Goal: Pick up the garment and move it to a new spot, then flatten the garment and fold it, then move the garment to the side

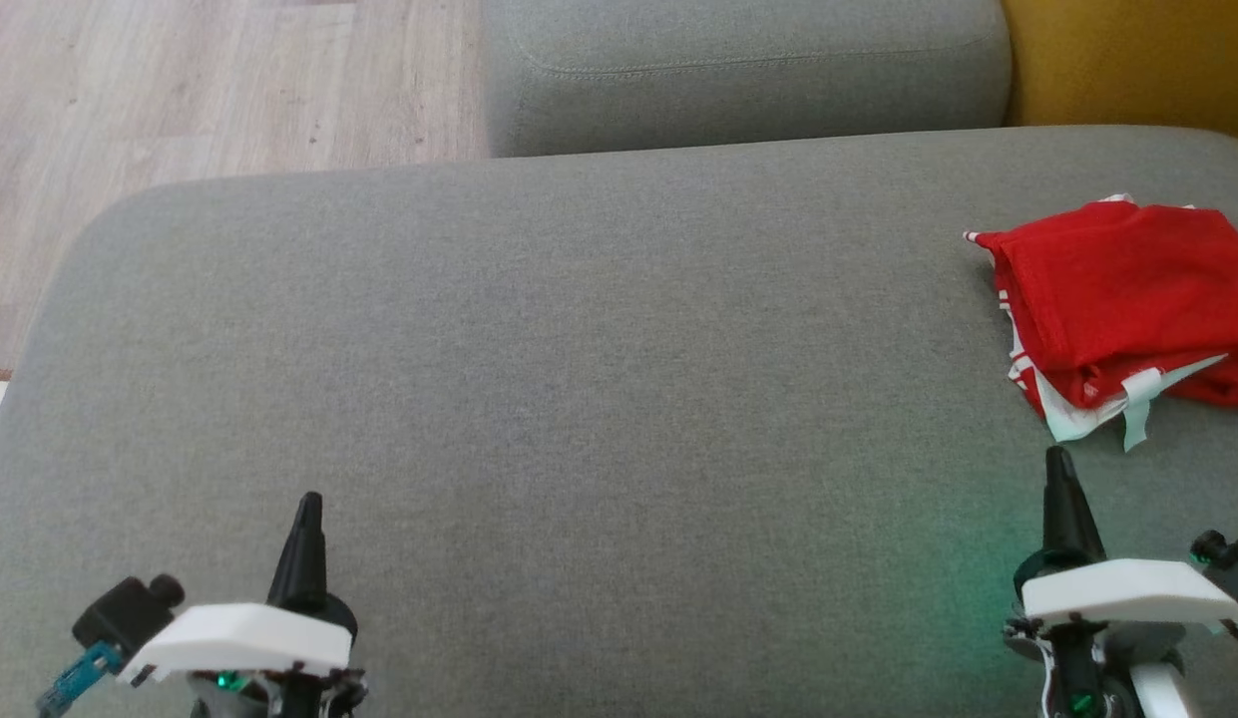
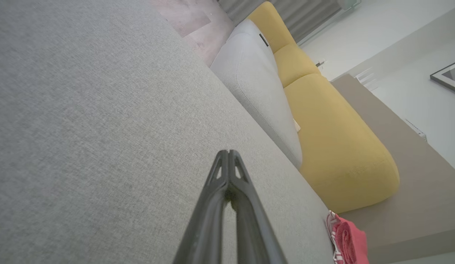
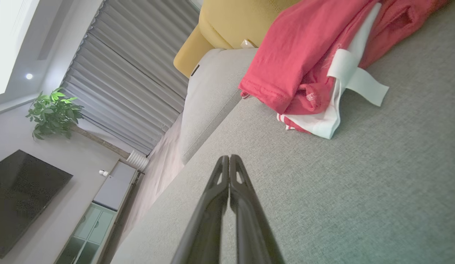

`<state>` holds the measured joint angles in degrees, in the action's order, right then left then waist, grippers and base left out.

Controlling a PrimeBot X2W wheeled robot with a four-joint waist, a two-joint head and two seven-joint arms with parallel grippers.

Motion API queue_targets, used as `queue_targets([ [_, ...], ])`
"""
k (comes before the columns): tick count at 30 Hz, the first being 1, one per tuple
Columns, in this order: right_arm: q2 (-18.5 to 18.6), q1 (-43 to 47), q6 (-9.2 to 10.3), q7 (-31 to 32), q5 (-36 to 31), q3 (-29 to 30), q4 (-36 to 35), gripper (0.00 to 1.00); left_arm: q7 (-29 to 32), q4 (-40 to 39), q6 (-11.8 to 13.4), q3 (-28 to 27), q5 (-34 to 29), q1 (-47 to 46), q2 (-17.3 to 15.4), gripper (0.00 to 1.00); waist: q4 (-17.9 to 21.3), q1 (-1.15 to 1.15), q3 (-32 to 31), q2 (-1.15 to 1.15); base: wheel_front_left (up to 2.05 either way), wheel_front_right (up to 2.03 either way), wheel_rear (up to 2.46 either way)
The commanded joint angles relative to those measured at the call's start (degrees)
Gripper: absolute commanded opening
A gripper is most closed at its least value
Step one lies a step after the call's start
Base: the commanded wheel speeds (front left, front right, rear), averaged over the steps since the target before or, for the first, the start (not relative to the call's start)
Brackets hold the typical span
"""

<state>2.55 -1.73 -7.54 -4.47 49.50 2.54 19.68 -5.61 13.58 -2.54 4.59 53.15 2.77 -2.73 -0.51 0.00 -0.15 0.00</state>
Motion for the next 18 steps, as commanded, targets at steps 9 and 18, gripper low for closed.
queue_targets([
  [9, 0.2, -3.3, 0.03, 1.7, 7.0, 0.4, -2.7, 0.00, 1.7, -1.3, -0.9, -2.8, 6.6, -4.4, -0.9, 0.00, 0.1, 0.00, 0.0, 0.00, 0.00, 0.00, 0.00],
  [18, 0.2, -3.5, 0.03, 3.2, 12.8, 1.0, -3.2, 0.00, 3.2, -1.0, -1.6, -3.9, 12.0, -5.1, -0.9, 0.00, 0.1, 0.00, 0.1, 0.00, 0.00, 0.00, 0.00],
])
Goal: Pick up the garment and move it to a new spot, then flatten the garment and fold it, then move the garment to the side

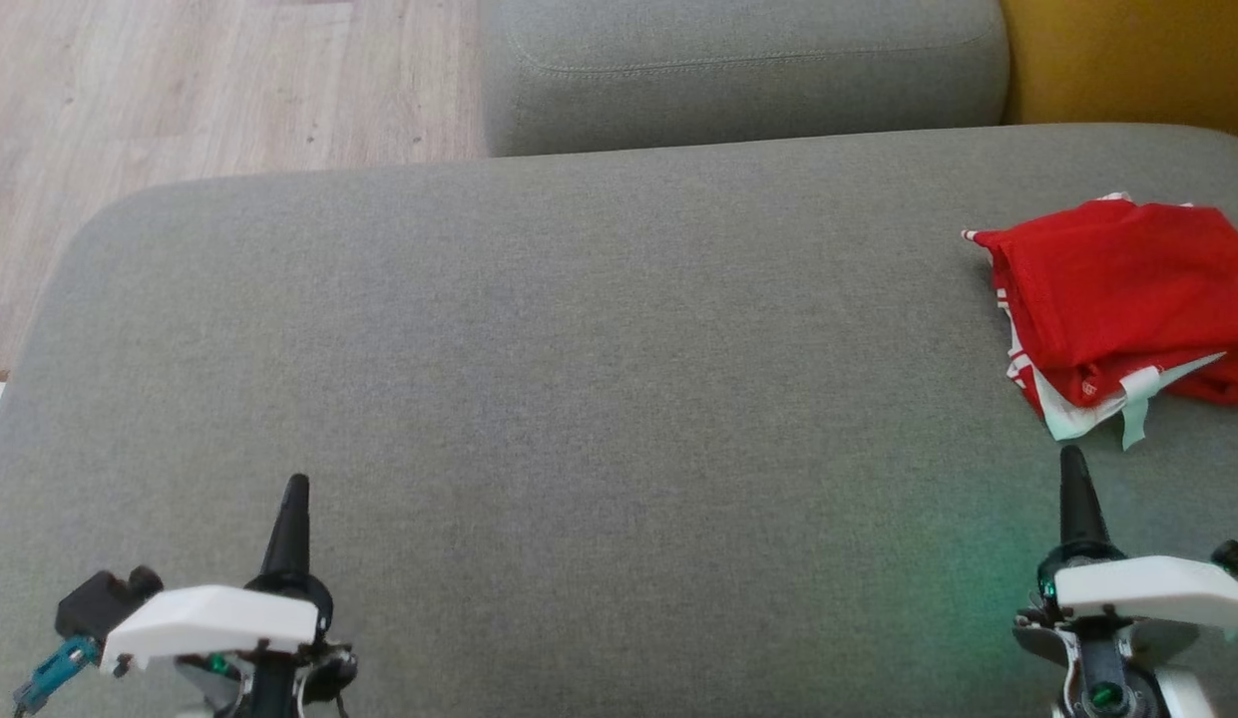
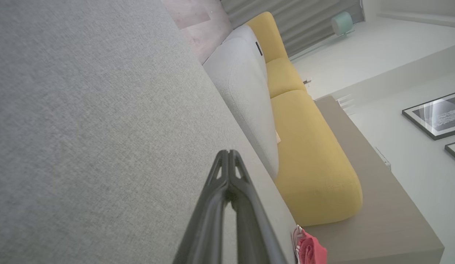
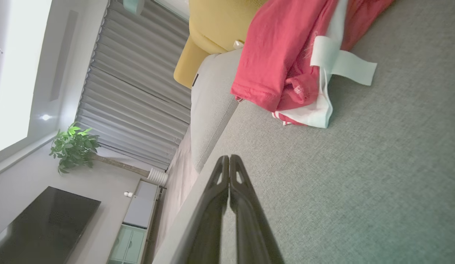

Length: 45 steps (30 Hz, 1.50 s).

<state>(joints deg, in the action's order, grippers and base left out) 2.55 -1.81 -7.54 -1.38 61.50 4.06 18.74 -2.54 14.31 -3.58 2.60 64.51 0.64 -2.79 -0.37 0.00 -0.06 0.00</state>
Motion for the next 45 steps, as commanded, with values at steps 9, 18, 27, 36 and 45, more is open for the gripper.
queue_targets([
  [9, 0.2, -3.6, 0.04, 1.6, 6.5, 0.0, -2.7, 0.00, 1.6, -1.5, -1.2, -3.0, 6.1, -3.7, -0.9, 0.00, 0.1, 0.00, 0.0, 0.00, 0.00, 0.00, 0.00],
  [18, 0.3, -3.8, 0.04, 3.1, 12.3, 0.6, -3.2, 0.00, 3.1, -1.2, -1.8, -4.2, 11.5, -4.4, -0.9, 0.00, 0.1, 0.00, 0.1, 0.00, 0.00, 0.00, 0.00],
  [27, 0.3, -4.0, 0.05, 4.6, 18.0, 1.2, -3.7, 0.00, 4.7, -0.9, -2.5, -5.4, 16.8, -5.2, -0.9, 0.00, 0.2, 0.00, 0.1, 0.00, 0.00, 0.00, 0.00],
  [36, 0.3, -4.1, 0.05, 5.9, 23.2, 1.7, -4.1, 0.00, 6.1, -0.7, -3.1, -6.4, 21.6, -5.8, -0.9, 0.00, 0.3, 0.00, 0.2, 0.00, 0.00, 0.00, 0.00],
  [45, 0.3, -4.3, 0.05, 7.4, 28.9, 2.3, -4.6, 0.00, 7.6, -0.4, -3.7, -7.6, 27.0, -6.5, -0.9, 0.00, 0.3, 0.00, 0.2, 0.00, 0.00, 0.00, 0.00],
])
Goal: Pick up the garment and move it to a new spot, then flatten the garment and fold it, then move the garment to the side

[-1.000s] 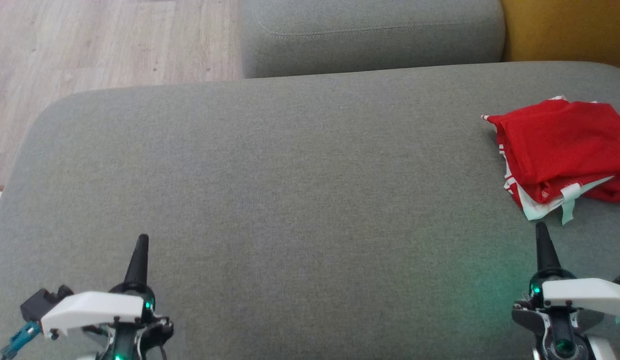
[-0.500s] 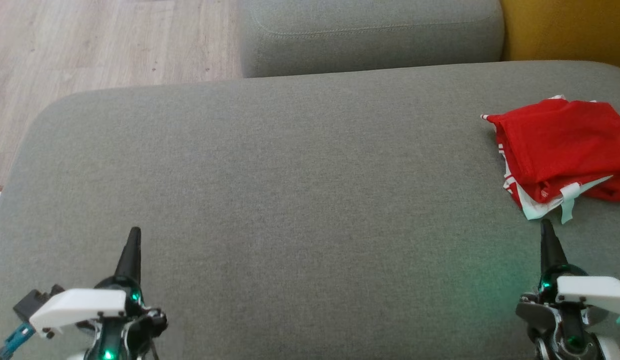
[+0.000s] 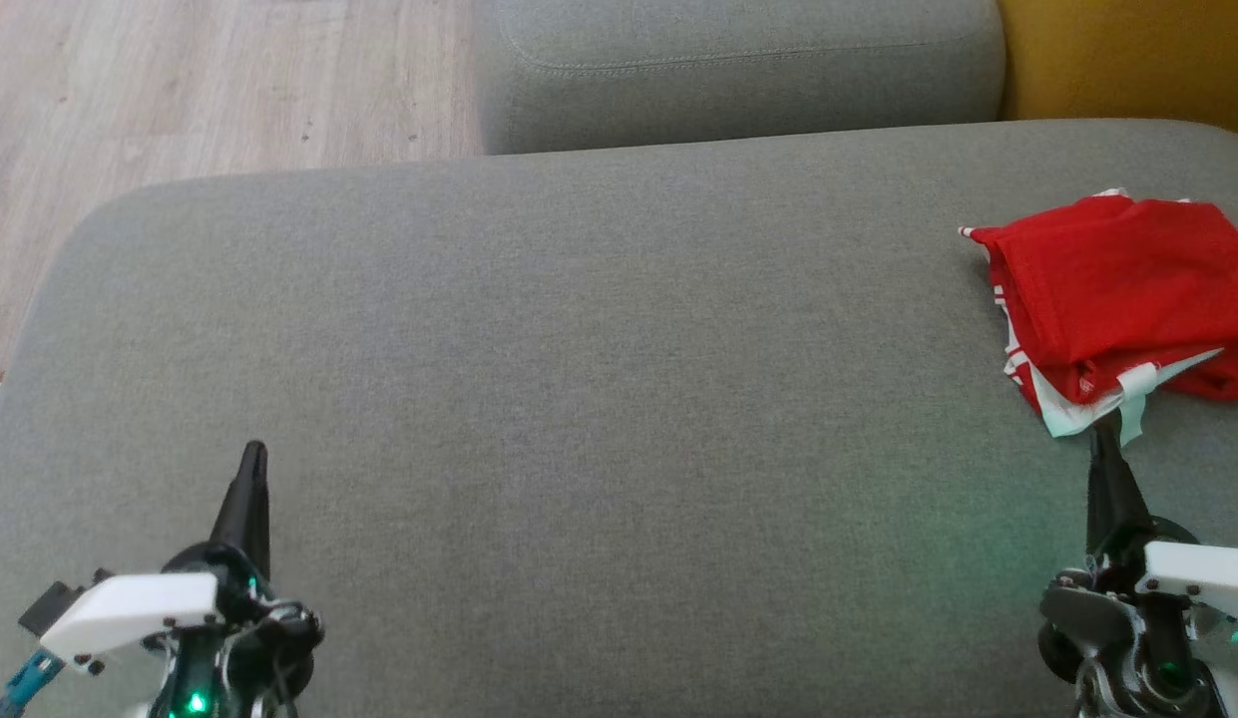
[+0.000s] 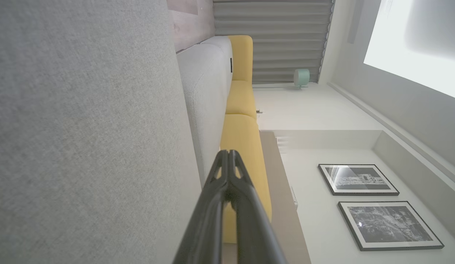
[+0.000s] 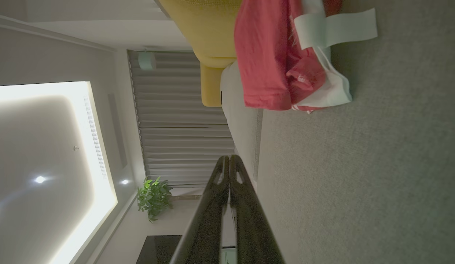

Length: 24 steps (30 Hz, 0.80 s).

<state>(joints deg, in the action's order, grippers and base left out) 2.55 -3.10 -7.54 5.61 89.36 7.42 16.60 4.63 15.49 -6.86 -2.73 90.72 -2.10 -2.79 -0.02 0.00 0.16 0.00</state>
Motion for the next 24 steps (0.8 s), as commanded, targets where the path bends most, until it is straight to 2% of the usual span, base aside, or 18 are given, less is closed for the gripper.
queue_targets([
  [1, 0.3, -3.0, 0.05, 0.6, 1.7, -1.0, -2.5, 0.00, 0.6, -1.5, -0.5, -2.4, 1.4, -3.9, -0.9, 0.00, 0.0, 0.00, 0.0, 0.00, 0.00, 0.00, 0.00],
  [24, 0.3, -3.1, 0.05, 0.9, 2.8, -0.9, -2.6, 0.00, 1.2, -1.5, -0.6, -2.9, 2.2, -4.0, -0.7, 0.00, 0.0, 0.00, 0.0, 0.00, 0.00, 0.00, 0.00],
])
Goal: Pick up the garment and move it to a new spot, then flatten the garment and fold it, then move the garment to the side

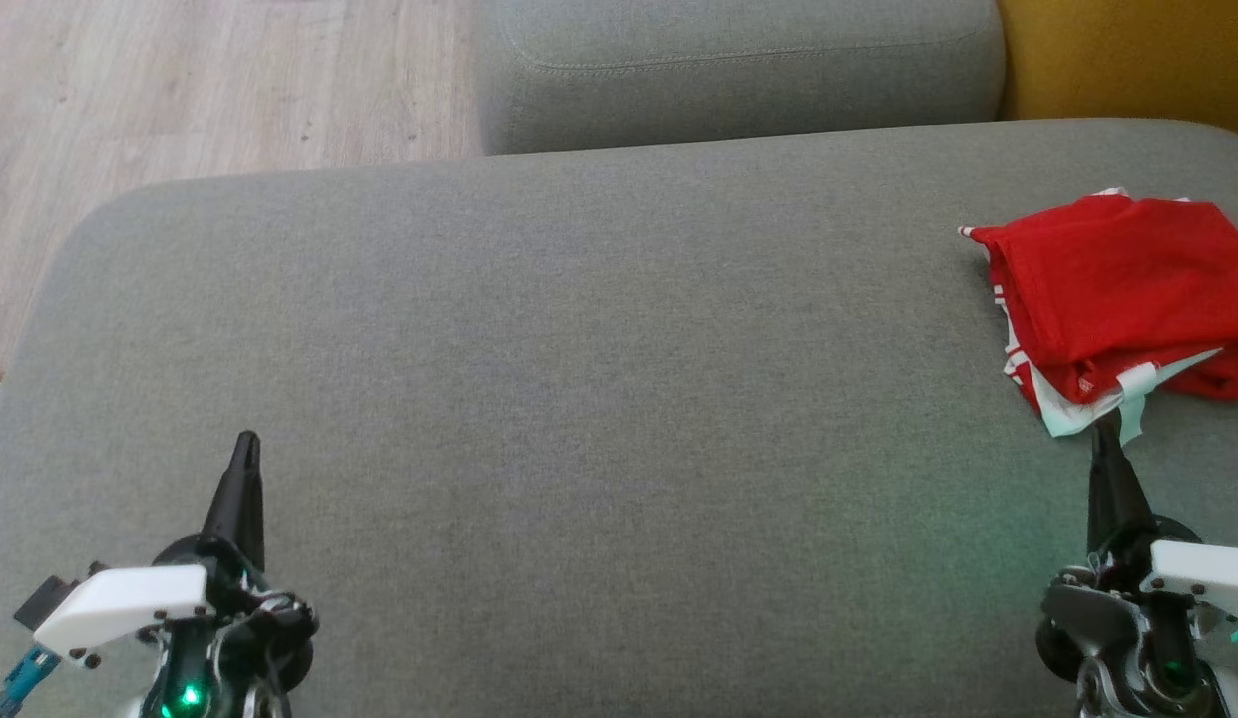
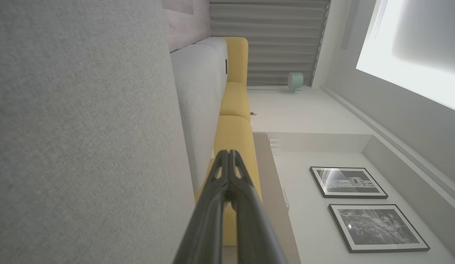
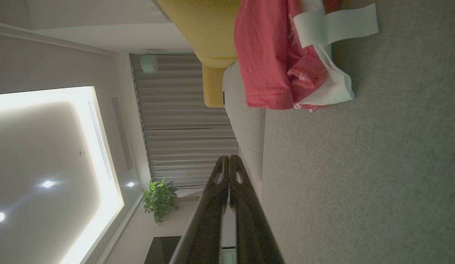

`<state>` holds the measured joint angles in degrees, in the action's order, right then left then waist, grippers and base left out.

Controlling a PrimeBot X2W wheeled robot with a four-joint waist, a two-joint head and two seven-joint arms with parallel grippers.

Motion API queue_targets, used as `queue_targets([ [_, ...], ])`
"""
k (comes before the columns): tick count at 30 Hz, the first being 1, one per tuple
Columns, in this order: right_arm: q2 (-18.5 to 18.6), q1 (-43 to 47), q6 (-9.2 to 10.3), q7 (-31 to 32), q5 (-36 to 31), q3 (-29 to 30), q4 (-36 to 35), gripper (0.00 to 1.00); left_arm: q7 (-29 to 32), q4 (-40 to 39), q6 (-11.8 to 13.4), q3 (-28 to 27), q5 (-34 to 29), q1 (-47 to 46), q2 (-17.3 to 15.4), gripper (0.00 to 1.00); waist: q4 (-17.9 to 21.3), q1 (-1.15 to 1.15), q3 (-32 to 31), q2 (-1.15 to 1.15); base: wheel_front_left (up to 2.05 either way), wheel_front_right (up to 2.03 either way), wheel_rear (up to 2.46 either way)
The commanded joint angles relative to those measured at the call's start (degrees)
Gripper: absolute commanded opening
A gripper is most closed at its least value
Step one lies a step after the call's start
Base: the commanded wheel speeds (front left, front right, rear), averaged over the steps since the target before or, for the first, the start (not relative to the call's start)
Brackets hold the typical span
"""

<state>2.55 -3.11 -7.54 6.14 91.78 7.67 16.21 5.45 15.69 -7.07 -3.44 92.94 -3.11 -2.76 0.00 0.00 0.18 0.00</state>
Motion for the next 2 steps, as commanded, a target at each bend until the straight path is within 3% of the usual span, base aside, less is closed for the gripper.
queue_targets([
  [1, 0.3, -3.1, 0.05, 0.3, 0.4, -1.2, -2.2, 0.00, 0.3, -1.7, -0.4, -2.2, -0.1, -3.0, -0.7, 0.00, 0.0, 0.00, 0.0, 0.00, 0.00, 0.00, 0.00],
  [2, 0.3, -3.1, 0.05, 0.3, 0.4, -1.2, -2.2, 0.00, 0.4, -1.7, -0.4, -2.2, -0.1, -3.0, -0.7, 0.00, 0.0, 0.00, 0.0, 0.00, 0.00, 0.00, 0.00],
])
